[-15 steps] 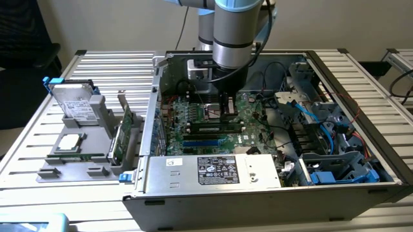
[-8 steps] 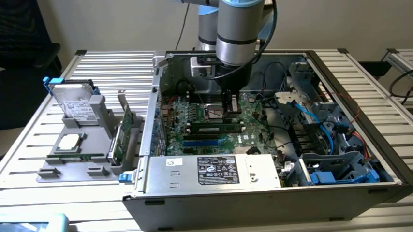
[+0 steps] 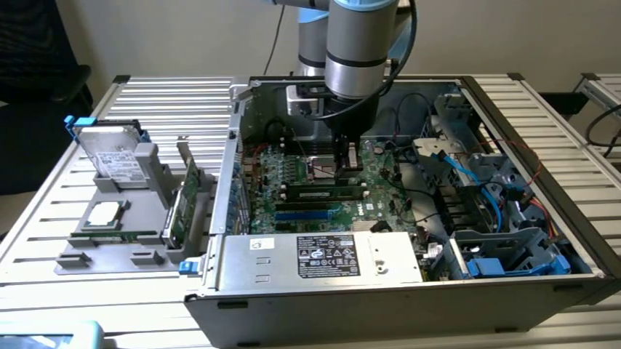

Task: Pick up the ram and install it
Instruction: 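Press down the ram until it locks into place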

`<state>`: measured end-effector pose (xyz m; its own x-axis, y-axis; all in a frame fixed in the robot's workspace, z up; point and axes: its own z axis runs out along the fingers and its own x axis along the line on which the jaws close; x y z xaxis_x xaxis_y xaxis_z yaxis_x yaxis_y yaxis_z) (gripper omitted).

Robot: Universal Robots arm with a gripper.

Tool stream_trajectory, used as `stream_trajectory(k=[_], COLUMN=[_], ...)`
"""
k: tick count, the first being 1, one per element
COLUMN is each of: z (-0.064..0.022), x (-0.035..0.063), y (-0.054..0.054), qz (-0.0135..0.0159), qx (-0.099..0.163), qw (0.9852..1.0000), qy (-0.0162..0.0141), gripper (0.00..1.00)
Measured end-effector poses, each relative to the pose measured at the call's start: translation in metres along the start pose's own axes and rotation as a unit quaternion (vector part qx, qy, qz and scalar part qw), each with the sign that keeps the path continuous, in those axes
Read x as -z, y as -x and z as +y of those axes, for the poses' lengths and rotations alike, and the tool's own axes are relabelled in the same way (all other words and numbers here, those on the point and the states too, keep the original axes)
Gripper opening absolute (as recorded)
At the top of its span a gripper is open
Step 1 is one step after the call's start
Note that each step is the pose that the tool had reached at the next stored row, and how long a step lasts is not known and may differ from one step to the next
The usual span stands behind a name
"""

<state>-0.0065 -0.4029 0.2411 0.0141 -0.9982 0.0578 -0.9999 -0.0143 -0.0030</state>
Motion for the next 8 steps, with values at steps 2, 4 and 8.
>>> stream_trajectory(k=[2, 4, 8], z=[0.0000, 0.0000, 0.0000], x=[0.0000, 0.0000, 0.0000], y=[0.0000, 0.0000, 0.0001], qz=[0.0000, 0.0000, 0.0001], qx=[0.000, 0.000, 0.000], qw=[1.0000, 1.0000, 1.0000], qy=[0.0000, 0.0000, 0.0000], gripper=[0.22, 0.20, 0.11])
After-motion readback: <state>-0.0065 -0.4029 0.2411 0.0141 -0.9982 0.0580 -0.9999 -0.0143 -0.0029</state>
